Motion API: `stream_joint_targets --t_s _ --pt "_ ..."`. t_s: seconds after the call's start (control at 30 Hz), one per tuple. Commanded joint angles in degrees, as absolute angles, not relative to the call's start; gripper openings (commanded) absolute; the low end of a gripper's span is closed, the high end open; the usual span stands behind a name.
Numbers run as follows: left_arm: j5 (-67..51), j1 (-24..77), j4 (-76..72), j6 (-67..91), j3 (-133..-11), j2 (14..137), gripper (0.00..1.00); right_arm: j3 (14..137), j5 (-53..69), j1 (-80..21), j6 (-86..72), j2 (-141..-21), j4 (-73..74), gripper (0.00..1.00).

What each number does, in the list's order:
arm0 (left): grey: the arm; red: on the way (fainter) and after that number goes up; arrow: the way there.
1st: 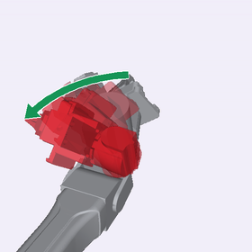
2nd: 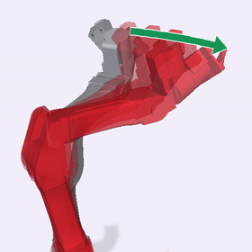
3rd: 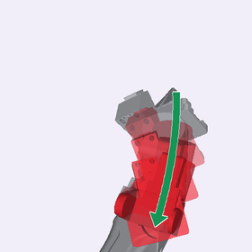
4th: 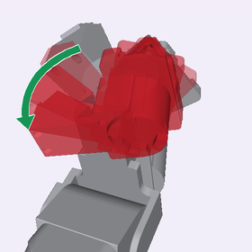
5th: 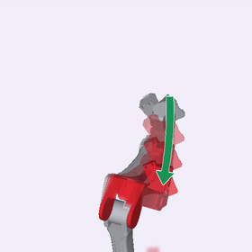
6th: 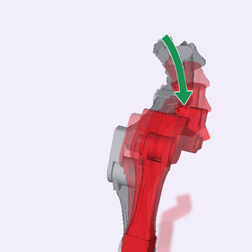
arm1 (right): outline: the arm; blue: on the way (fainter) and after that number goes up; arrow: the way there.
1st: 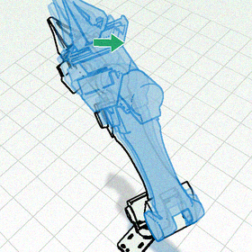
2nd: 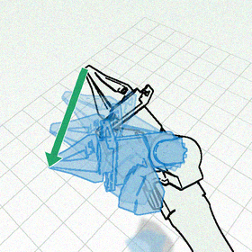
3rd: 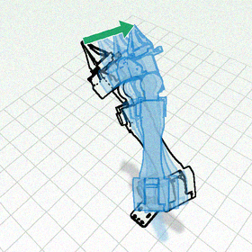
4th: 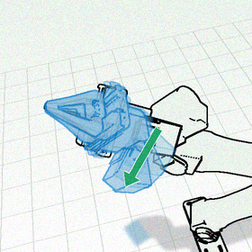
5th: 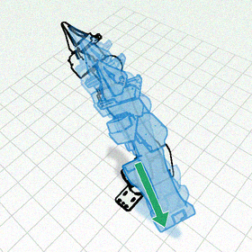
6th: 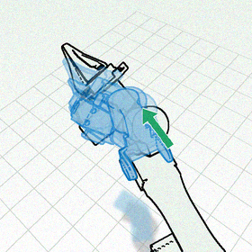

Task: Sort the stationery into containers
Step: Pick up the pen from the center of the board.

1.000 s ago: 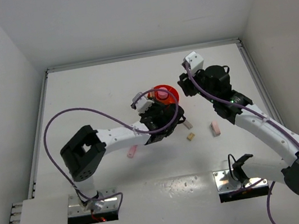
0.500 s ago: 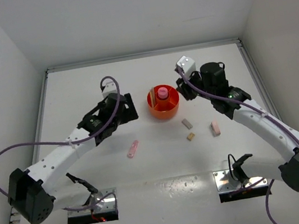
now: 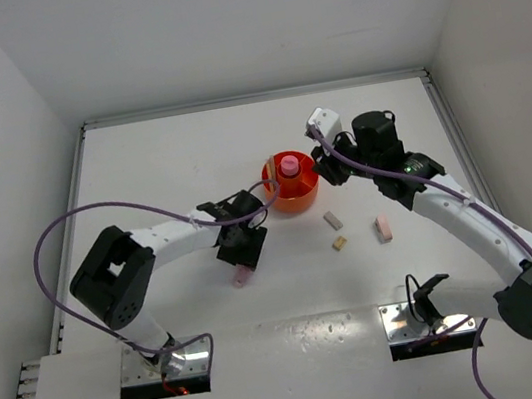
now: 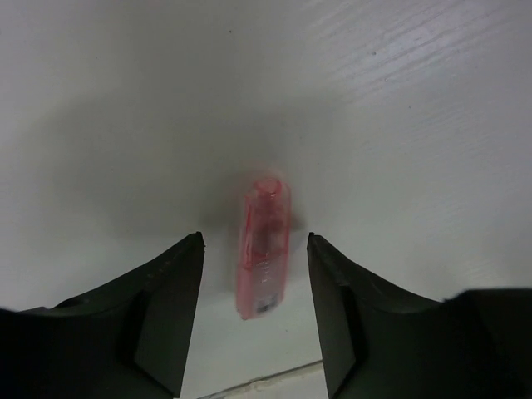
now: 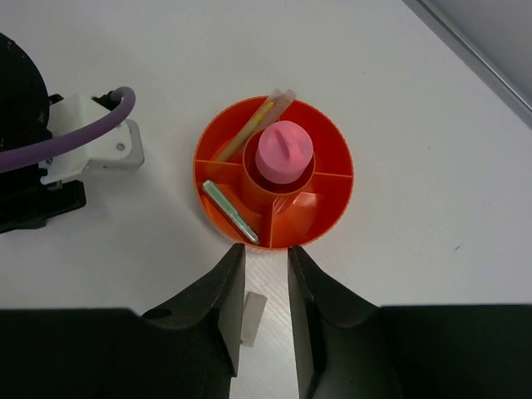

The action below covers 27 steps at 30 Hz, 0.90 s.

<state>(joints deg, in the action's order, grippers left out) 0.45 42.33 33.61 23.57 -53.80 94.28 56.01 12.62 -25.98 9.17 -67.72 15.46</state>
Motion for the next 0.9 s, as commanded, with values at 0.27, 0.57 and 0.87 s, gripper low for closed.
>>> stream_joint_targets --t_s 0.27,0.57,0.87 --pt "2.64 42.45 34.19 21.62 -55.98 93.68 0.59 56.95 13.45 -25.84 10.02 -68.29 14.59 0.28" --pt "-0.79 43.59 33.13 21.62 -57.22 94.92 0.58 56.95 13.45 -25.84 10.02 -68.29 14.59 0.28" --pt "-0.18 44.12 32.08 21.62 -56.69 98.08 0.49 56.95 13.45 -25.84 10.02 -68.29 14.59 0.28"
